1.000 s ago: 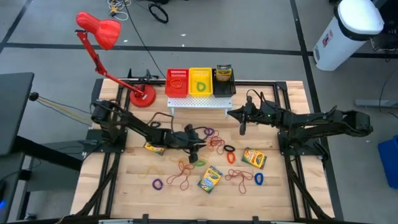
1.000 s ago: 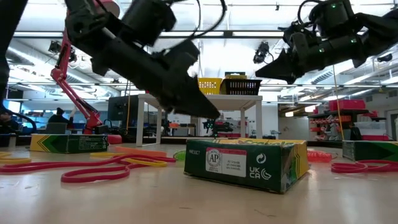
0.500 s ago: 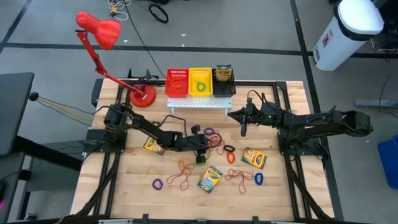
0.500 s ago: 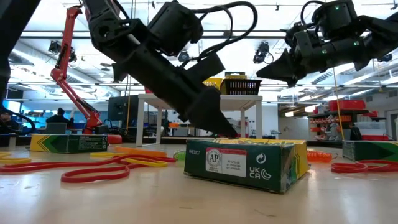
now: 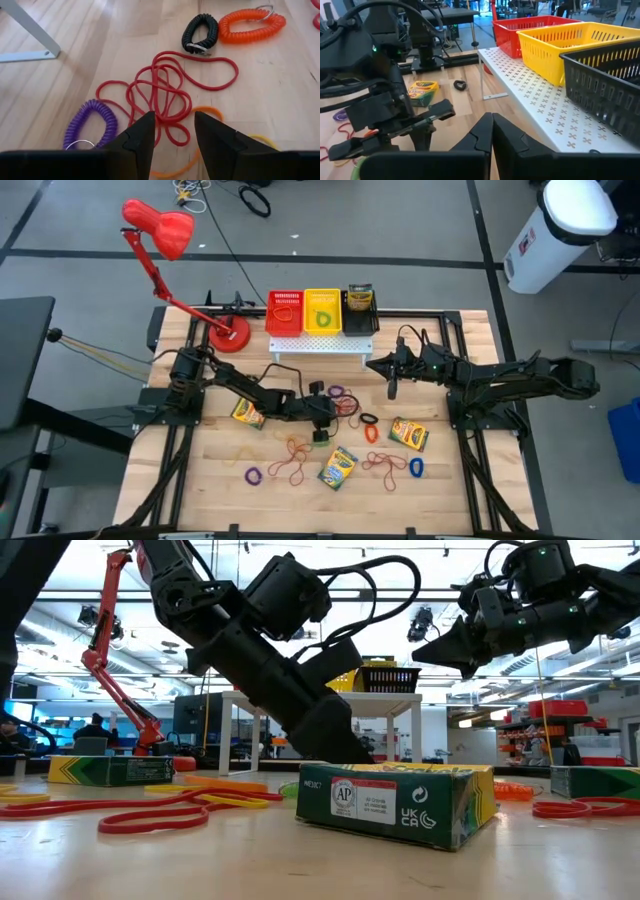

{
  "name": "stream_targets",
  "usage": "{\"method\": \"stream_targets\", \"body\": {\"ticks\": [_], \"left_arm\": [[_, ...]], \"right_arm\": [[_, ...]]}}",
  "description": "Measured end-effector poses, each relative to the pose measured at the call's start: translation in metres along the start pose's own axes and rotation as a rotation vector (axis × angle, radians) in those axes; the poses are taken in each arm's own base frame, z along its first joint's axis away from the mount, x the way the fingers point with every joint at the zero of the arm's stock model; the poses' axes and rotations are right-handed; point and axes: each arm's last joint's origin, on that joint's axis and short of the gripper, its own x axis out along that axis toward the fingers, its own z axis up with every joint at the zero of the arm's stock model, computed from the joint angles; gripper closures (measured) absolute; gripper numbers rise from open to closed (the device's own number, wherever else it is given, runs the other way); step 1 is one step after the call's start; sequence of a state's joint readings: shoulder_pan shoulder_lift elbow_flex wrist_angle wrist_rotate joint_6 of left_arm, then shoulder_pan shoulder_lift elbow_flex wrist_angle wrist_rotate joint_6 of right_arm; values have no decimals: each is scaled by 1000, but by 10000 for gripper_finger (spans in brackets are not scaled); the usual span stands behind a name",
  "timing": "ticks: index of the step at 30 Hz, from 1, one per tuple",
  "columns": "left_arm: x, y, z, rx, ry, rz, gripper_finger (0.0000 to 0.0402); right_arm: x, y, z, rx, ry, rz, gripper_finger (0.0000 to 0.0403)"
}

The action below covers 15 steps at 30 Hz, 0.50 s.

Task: Pick & Place Office Desk Supplies
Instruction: Put the red rubber band into the red bin on the shelf

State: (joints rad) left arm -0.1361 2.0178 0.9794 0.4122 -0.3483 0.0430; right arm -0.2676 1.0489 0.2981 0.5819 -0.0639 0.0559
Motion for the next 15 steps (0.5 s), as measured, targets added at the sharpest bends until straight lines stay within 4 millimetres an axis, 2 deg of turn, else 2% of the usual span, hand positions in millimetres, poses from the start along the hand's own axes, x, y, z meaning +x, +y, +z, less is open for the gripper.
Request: {"method": "stream_targets", "body": {"ticks": [8, 15], "left_arm": [[3, -1, -3, 55, -1, -7, 255], [5, 3, 0, 67, -13, 1, 277]], "right_arm": [[0, 0, 0, 0, -1, 0, 384], [0, 0, 1, -1, -7, 1, 384]]}}
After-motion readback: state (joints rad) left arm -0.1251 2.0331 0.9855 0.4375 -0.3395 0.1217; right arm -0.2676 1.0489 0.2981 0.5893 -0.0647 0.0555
